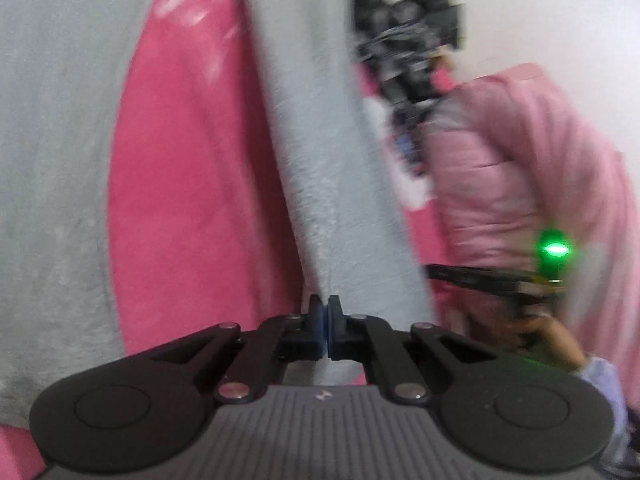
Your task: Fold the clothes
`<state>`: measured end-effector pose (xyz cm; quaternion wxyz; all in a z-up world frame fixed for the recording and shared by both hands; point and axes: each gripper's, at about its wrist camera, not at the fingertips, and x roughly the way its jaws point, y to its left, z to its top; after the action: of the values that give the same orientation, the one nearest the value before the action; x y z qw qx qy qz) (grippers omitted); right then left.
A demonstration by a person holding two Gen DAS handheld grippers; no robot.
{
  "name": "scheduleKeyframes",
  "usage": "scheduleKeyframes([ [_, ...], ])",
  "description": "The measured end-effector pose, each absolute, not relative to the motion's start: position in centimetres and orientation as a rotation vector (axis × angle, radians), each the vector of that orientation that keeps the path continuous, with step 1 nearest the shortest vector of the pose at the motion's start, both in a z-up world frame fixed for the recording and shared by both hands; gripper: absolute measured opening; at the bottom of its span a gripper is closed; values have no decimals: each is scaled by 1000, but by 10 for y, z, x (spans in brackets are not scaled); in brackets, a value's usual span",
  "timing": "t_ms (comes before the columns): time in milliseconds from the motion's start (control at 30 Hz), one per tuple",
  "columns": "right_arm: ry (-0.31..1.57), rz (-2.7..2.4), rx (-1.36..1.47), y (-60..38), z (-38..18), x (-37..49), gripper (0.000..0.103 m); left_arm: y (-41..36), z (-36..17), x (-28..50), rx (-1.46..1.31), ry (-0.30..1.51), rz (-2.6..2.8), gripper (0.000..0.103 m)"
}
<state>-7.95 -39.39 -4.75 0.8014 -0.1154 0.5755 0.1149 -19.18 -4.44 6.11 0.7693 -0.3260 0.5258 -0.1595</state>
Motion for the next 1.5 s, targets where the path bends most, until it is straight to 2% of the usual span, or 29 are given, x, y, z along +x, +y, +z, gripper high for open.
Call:
scheduleKeyframes([
  [100, 1252, 235, -98, -418, -45, -76, 5, -60, 42, -189, -629, 1189, -336, 3],
  [200, 1204, 250, -221, -403, -29, -90, 7, -67, 51, -196, -533, 1206, -323, 10],
  [267, 1169, 274, -276, -393, -19, -96, 8, -65, 57, -204, -512, 1277, -339, 22],
  [333, 1145, 310, -275, -382, -8, -101, 9, -64, 57, -215, -495, 1393, -396, 22],
  [400, 1114, 368, -246, -369, 1, -106, 11, -55, 67, -224, -499, 1416, -414, 16],
  [500, 1056, 504, -190, -338, 4, -104, 17, -41, 107, -217, -387, 1211, -368, 13],
  [567, 1027, 598, -154, -318, 2, -108, 27, -37, 125, -193, -293, 1038, -327, 10],
  [600, 1019, 634, -145, -309, -2, -108, 29, -37, 128, -176, -260, 973, -317, 10],
  [733, 1053, 585, -226, -280, -37, -86, 29, -61, 99, -90, -213, 928, -394, 12],
  [800, 1074, 530, -352, -279, -59, -76, 38, -84, 77, -68, 61, 913, -414, 13],
  [833, 1045, 551, -413, -282, -62, -80, 41, -92, 64, -63, 182, 911, -414, 11],
  [867, 1035, 552, -465, -289, -61, -83, 43, -91, 58, -65, 219, 883, -435, 11],
  [967, 1081, 448, -610, -317, -62, -87, 53, -65, 58, -75, 79, 889, -413, 11],
  [1033, 1114, 380, -663, -337, -60, -88, 53, -56, 63, -81, 29, 902, -418, 11],
  [1133, 1168, 286, -556, -366, -50, -81, 52, -53, 79, -78, 50, 823, -430, 10],
  [1267, 1089, 296, -496, -363, -23, -107, 53, -58, 83, -18, 5, 743, -369, 10],
  [1333, 1069, 332, -462, -358, -13, -121, 54, -85, 69, 11, 162, 736, -379, 10],
  [1400, 1058, 354, -488, -356, -7, -130, 54, -124, 52, 16, 395, 729, -423, 3],
  [1433, 1056, 361, -510, -358, -2, -140, 54, -143, 48, -1, 515, 677, -464, 0],
  [1500, 1056, 373, -527, -365, 8, -157, 56, -170, 41, -43, 698, 585, -576, 0],
])
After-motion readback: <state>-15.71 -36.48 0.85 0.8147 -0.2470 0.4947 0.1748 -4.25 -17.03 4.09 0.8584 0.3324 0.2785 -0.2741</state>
